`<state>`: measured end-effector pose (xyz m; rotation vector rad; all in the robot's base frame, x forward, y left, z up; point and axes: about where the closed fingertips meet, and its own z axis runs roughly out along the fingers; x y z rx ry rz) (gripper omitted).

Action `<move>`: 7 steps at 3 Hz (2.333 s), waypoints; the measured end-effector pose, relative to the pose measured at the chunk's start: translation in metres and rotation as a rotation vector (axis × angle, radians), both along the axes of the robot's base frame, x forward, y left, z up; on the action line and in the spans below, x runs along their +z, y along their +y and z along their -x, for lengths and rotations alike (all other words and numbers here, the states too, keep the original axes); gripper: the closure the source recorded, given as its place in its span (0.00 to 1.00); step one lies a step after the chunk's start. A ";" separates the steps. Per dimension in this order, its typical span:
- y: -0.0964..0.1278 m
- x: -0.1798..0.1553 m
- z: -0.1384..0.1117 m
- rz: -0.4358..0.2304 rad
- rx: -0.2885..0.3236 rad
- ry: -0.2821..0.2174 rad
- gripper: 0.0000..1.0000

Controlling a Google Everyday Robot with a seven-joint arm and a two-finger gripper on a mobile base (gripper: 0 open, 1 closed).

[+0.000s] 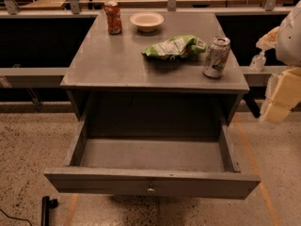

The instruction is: Place 7up can into top drawer

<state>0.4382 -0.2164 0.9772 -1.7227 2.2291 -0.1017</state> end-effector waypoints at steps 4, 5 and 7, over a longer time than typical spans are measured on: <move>0.000 -0.047 -0.124 -0.556 -0.009 -0.122 0.00; -0.011 -0.065 -0.166 -0.704 -0.080 -0.223 0.00; -0.012 -0.064 -0.179 -0.714 -0.101 -0.258 0.00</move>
Offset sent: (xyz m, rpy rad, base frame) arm 0.0519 -0.0016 -0.0120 0.2787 0.0165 -0.0208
